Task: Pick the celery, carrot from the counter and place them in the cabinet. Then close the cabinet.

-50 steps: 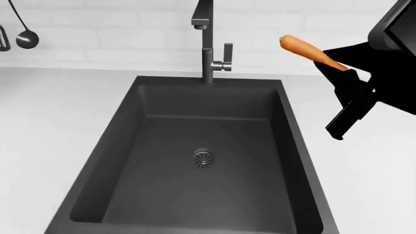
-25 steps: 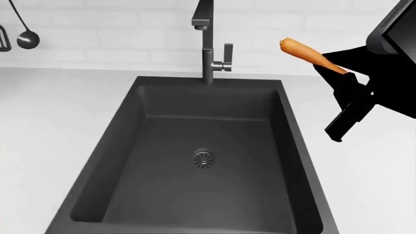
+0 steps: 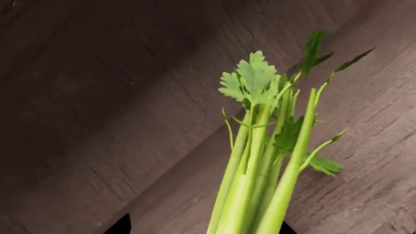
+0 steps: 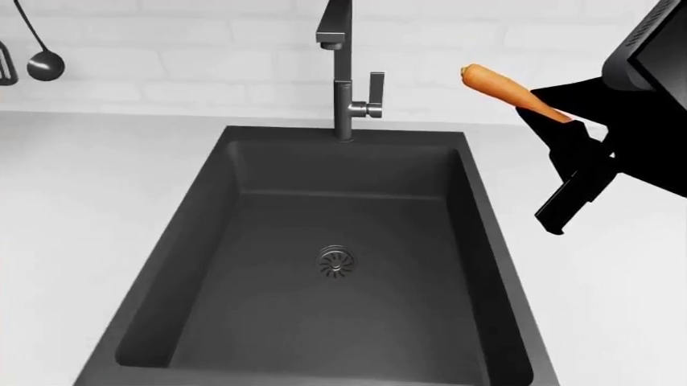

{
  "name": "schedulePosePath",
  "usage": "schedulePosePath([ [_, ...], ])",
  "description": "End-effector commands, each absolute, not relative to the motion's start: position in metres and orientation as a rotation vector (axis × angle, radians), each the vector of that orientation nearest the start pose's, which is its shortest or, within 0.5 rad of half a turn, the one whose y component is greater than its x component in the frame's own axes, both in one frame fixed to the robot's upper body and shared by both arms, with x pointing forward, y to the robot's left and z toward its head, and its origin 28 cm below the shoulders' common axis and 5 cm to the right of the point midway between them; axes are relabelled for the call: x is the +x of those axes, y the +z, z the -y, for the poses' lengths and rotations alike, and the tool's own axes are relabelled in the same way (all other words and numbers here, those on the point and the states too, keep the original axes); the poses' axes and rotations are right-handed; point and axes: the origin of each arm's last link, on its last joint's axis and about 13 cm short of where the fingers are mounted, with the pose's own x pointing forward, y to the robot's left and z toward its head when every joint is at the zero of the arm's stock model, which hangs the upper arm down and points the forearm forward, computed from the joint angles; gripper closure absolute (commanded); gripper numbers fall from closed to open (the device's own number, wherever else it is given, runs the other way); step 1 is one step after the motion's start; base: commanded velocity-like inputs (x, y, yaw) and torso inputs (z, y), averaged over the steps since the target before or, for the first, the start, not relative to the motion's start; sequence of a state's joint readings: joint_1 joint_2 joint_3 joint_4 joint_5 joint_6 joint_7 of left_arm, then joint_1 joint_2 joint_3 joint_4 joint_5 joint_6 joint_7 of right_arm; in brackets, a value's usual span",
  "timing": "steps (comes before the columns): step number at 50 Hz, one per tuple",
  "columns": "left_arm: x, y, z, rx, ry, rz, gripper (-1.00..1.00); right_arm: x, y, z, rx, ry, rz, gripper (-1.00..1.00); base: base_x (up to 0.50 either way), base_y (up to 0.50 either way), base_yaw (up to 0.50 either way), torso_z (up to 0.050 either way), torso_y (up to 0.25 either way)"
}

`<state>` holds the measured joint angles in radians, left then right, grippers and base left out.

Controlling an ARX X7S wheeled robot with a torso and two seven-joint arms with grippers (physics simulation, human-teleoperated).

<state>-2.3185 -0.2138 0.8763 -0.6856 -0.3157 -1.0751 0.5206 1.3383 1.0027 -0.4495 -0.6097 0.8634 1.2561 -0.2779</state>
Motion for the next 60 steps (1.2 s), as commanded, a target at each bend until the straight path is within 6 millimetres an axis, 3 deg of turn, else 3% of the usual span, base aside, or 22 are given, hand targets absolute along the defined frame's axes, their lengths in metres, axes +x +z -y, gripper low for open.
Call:
schedulePosePath([
  [1, 0.282, 0.55, -0.217, 0.55, -0.494, 0.156, -1.0, 0.222, 0.347, 0.202, -0.728, 0.462, -0.005, 1.0, 0.0, 0.0, 0.0, 0.0, 0.0],
  [10, 0.268, 0.553, -0.218, 0.559, -0.467, 0.315, -1.0, 0.223, 0.345, 0.201, -0.727, 0.464, -0.007, 1.0, 0.0, 0.0, 0.0, 0.0, 0.0],
  [36, 0.238, 0.537, -0.224, 0.641, -0.306, 0.474, -1.0, 0.225, 0.341, 0.2, -0.726, 0.47, -0.014, 1.0, 0.0, 0.0, 0.0, 0.0, 0.0],
  [50, 0.208, 0.515, -0.216, 0.682, -0.307, 0.629, -1.0, 0.226, 0.339, 0.201, -0.722, 0.471, -0.016, 1.0, 0.0, 0.0, 0.0, 0.0, 0.0],
  [60, 0.202, 0.492, -0.213, 0.749, -0.35, 0.635, -1.0, 0.225, 0.339, 0.199, -0.721, 0.473, -0.017, 1.0, 0.0, 0.0, 0.0, 0.0, 0.0],
])
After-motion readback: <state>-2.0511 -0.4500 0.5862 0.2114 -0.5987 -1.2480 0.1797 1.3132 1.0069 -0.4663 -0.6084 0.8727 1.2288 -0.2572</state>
